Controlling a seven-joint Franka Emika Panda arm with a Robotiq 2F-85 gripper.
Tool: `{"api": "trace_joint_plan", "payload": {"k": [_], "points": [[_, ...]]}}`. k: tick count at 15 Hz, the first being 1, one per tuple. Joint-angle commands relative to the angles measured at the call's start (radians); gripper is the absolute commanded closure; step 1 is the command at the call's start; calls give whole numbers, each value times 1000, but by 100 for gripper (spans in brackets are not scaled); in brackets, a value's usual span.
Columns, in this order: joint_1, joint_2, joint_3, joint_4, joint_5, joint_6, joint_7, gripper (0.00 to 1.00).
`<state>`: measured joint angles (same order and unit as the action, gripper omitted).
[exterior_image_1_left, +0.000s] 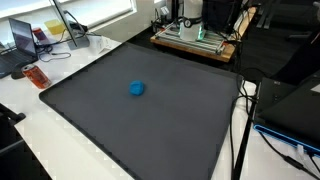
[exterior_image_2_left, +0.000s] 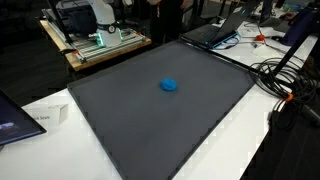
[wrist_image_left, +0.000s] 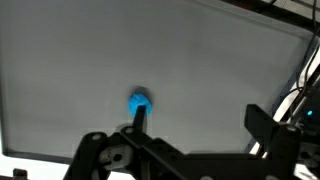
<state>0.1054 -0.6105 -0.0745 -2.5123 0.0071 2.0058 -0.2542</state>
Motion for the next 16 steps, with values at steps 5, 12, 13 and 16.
{"api": "trace_joint_plan", "payload": {"k": [5, 12, 13, 16], "points": [[-18, 289, 51, 171, 9, 139, 90, 0], [-22, 490, 63, 252, 24, 293, 119, 0], [-24, 515, 65, 261, 25, 313, 124, 0], [-27, 595, 68, 284, 43, 367, 130, 0]]}}
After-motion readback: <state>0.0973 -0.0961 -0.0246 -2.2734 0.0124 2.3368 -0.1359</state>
